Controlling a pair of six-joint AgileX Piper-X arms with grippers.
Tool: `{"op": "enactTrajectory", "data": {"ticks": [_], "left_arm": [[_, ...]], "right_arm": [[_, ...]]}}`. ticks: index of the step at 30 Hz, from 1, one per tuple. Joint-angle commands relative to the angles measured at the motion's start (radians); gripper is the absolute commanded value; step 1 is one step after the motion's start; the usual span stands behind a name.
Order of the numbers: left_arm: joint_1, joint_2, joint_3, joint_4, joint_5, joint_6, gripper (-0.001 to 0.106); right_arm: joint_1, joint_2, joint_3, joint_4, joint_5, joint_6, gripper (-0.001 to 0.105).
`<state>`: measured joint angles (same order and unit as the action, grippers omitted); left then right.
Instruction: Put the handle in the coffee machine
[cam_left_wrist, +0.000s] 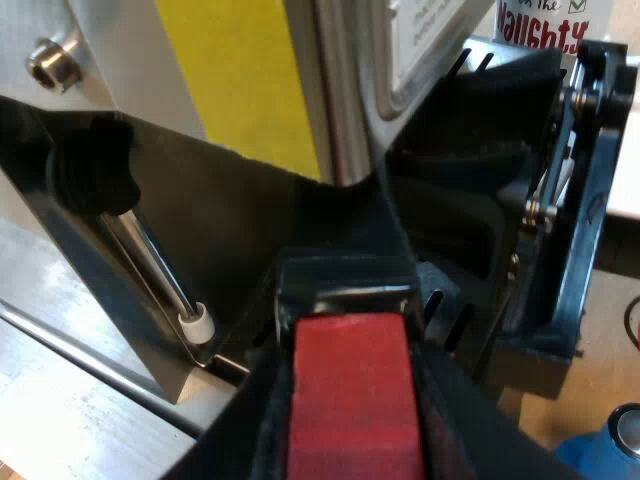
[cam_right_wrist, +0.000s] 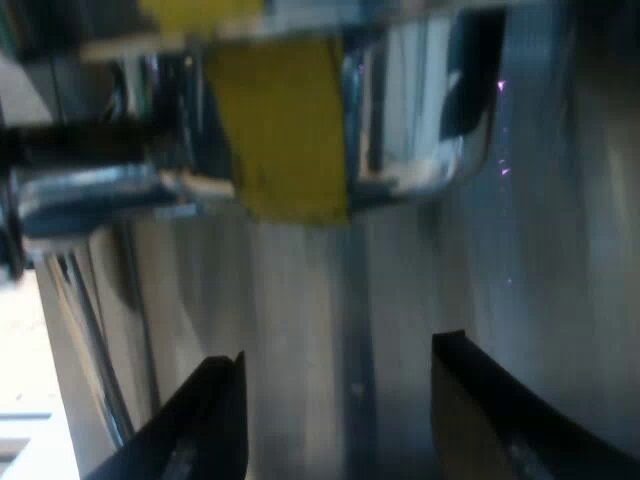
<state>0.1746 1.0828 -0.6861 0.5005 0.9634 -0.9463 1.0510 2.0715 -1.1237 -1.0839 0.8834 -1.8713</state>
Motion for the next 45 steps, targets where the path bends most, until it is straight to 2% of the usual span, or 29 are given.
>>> {"op": "enactTrajectory", "data": {"ticks": [1, 4, 7, 9, 16, 19, 37, 41, 45], "left_arm": [[-0.005, -0.021, -0.021, -0.05, 0.111, 0.002, 0.0], [-0.005, -0.021, -0.021, -0.05, 0.111, 0.002, 0.0], [-0.005, -0.021, -0.021, -0.05, 0.111, 0.002, 0.0], [-0.005, -0.021, -0.021, -0.05, 0.111, 0.002, 0.0], [-0.005, -0.021, -0.021, -0.05, 0.108, 0.002, 0.0], [-0.005, -0.021, -0.021, -0.05, 0.103, 0.002, 0.0], [-0.005, -0.021, -0.018, -0.05, 0.104, 0.002, 0.0], [-0.005, -0.021, -0.018, -0.039, 0.104, 0.002, 0.0], [-0.005, -0.021, -0.018, -0.014, 0.104, 0.002, 0.0]], "right_arm": [[-0.011, -0.001, -0.006, -0.041, 0.0, -0.019, 0.044], [-0.024, -0.001, -0.006, -0.069, -0.012, -0.019, 0.044], [-0.033, -0.001, -0.008, -0.105, -0.033, -0.073, 0.044], [-0.035, -0.001, -0.012, -0.111, -0.084, -0.108, 0.044], [-0.039, -0.001, -0.015, -0.157, -0.089, -0.117, 0.044], [-0.045, -0.001, -0.015, -0.183, -0.089, -0.153, 0.044], [-0.048, -0.001, -0.015, -0.265, -0.129, -0.16, 0.044], [-0.048, -0.001, -0.015, -0.306, -0.129, -0.202, 0.044], [-0.048, -0.001, -0.015, -0.307, -0.129, -0.203, 0.044]]}}
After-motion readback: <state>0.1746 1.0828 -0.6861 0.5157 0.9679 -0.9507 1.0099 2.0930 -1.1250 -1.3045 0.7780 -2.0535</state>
